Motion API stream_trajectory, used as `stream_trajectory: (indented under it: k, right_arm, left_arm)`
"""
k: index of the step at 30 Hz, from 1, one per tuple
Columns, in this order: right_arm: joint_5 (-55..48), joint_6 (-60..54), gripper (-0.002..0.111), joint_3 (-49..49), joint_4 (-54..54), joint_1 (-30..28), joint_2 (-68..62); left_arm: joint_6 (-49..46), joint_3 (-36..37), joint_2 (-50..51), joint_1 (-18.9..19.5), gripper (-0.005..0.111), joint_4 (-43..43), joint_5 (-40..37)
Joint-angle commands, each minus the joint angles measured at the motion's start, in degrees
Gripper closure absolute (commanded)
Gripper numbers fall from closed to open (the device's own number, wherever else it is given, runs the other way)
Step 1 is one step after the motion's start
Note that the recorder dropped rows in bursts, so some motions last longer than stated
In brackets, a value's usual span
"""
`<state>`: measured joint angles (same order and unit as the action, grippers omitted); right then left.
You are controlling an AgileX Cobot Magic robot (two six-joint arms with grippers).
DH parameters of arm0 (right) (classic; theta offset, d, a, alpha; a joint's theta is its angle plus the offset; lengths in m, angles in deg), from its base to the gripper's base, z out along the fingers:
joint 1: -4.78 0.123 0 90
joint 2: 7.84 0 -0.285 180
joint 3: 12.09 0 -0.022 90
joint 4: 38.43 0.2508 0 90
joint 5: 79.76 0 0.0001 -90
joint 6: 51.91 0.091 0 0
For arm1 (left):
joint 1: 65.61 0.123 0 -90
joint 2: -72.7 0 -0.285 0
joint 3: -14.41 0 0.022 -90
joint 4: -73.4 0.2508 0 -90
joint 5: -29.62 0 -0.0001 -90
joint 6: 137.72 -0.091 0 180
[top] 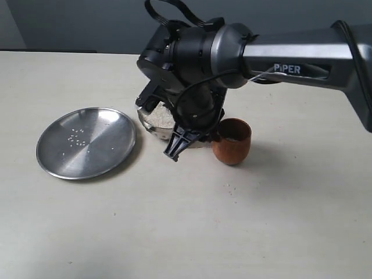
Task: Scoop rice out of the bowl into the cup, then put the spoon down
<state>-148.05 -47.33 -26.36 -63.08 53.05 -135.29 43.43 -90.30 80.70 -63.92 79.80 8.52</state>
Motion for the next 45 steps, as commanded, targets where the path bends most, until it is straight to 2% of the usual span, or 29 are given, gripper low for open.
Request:
stream_trajectory:
  k: [1,14,23,45]
  right_arm:
    - [3.67,0.53,0.109,-0.43,3.66,-0.32,1.73]
    - [4.66,8.09,0.109,-0.43,4.46,-1.33,1.73]
    - [4.66,8.09,0.109,-0.43,9.99,-4.23,1.77]
    - [4.22,8.09,0.109,-0.43,11.22,-4.23,4.26]
  left_arm:
    - [0.06,0.16,-0.21,0.07,0.106,0.33,0.14]
    - [0.06,0.16,-0.21,0.07,0.106,0.33,0.14]
    - [0.06,0.16,-0.21,0.07,0.106,0.33,0.14]
    - [0.06,0.16,-0.21,0.07,0.106,0.33,0.14]
